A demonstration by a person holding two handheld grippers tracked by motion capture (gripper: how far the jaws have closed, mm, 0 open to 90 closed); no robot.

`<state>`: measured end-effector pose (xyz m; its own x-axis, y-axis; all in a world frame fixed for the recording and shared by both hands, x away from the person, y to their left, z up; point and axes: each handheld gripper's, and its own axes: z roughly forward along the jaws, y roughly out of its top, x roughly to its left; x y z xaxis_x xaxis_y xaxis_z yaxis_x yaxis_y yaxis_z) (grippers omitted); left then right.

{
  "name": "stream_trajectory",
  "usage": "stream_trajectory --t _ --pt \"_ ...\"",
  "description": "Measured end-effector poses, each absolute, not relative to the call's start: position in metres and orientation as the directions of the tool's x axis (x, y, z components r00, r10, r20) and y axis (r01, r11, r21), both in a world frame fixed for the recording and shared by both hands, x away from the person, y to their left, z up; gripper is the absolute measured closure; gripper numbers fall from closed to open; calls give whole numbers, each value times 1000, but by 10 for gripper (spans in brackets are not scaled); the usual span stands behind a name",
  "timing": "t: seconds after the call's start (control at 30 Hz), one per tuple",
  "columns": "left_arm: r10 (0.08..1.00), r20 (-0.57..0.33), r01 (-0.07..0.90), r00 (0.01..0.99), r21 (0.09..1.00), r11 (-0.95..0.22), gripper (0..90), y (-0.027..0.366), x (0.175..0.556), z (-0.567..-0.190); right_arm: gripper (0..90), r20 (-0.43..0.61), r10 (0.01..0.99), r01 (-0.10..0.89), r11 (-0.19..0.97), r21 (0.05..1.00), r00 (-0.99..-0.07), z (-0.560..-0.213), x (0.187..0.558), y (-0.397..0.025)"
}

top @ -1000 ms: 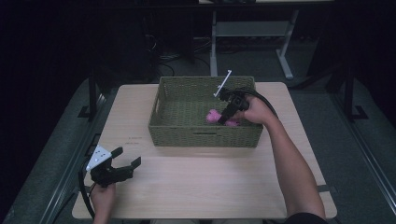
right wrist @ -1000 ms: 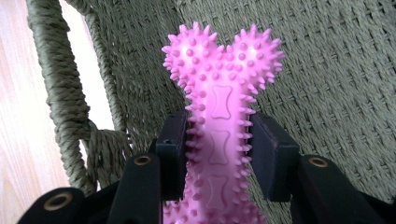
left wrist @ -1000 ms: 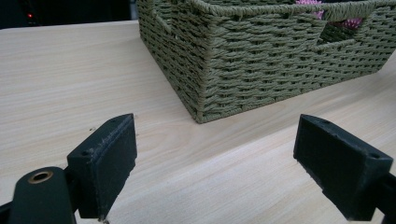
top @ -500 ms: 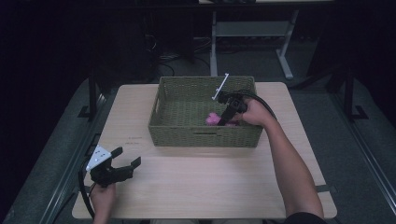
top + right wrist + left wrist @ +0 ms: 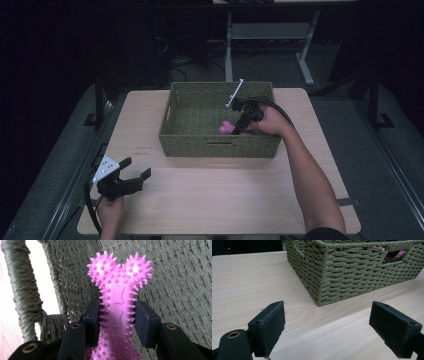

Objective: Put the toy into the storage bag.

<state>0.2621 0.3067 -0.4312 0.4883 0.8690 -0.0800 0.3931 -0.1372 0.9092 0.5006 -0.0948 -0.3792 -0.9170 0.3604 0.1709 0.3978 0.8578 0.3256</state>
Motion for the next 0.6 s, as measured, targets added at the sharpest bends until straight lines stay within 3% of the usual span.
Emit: stream_trajectory --t 0.17,0.2,0.6 --pt "870 -81 394 487 909 -136 128 307 262 -431 558 177 359 399 857 327 -916 -380 501 -93" --pt "869 -80 393 489 909 -137 128 307 262 -432 508 179 365 406 851 333 -914 -380 502 -93" --pt "868 -78 392 491 909 -140 128 308 260 -432 479 171 386 423 824 377 -906 -368 500 -96"
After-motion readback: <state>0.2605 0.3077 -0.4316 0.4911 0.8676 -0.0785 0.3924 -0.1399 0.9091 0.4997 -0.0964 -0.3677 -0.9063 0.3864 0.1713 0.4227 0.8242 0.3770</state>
